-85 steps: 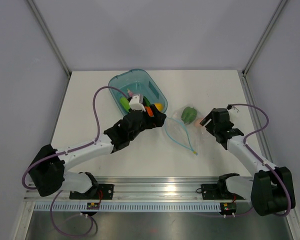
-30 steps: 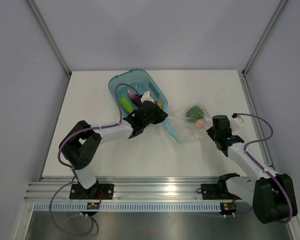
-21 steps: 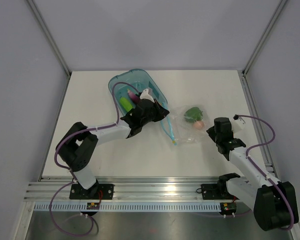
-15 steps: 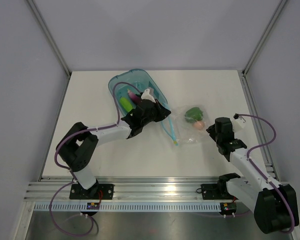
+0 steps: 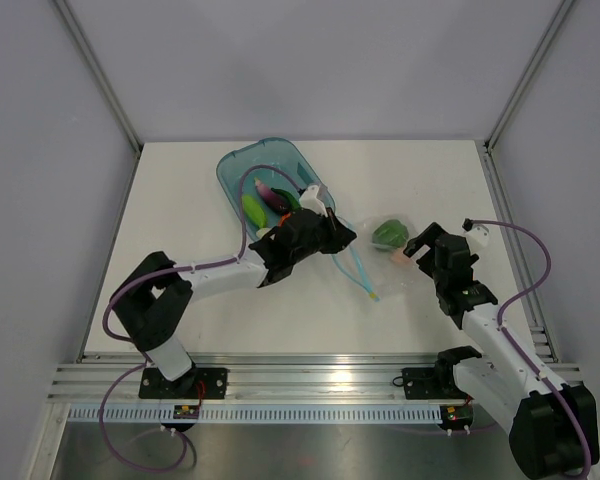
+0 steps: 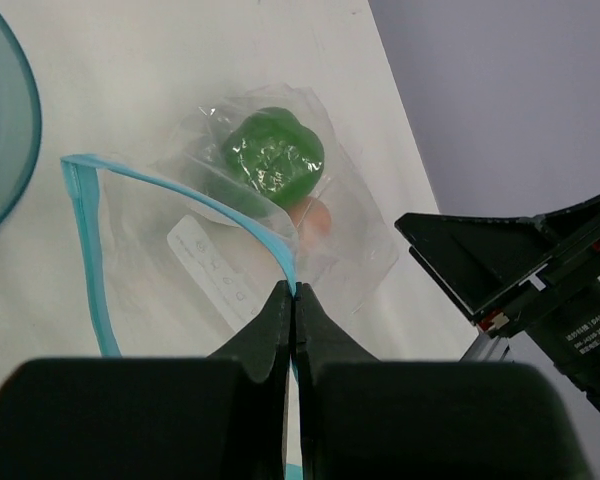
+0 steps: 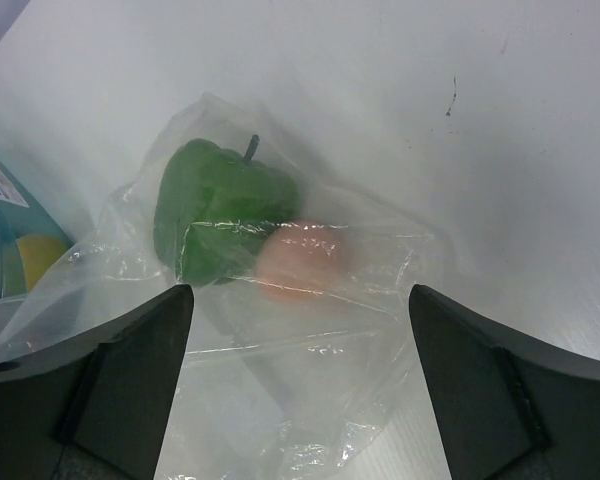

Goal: Open the zip-top bag and remove the fake food
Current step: Adjust the zipper food storage bag at the center of the board.

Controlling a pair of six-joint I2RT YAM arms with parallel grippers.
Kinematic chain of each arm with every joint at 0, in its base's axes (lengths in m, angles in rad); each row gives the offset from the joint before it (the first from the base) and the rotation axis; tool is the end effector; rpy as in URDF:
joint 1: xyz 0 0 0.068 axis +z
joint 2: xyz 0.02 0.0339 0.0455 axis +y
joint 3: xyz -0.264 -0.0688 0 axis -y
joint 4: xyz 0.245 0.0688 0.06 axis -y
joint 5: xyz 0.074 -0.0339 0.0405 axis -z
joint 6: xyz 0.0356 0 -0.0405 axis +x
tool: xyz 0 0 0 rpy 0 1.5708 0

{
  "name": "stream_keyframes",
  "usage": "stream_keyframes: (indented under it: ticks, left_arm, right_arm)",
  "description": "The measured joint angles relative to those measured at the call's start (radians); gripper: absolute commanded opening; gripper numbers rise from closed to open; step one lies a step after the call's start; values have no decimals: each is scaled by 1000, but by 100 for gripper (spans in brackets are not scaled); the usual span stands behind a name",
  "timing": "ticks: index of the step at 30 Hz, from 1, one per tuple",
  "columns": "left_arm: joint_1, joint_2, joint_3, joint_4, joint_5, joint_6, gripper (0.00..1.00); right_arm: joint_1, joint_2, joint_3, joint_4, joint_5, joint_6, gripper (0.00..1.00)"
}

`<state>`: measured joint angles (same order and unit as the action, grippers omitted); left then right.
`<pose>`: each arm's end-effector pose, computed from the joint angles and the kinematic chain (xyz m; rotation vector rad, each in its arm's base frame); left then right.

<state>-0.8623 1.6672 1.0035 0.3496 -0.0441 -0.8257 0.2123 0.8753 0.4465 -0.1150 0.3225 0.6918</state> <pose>0.2482 -0.2872 0.2388 0.0047 2.0427 -1.0791 0.1889 0.0292 0.2131 0.6798 1.9768 0.2082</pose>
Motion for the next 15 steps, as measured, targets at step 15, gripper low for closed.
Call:
stream_keyframes:
  ticks: [15]
  left_arm:
    - [-39,-123,-115,75,-3,24,30]
  right_arm:
    - [0,5,-2,8,2,-7,94]
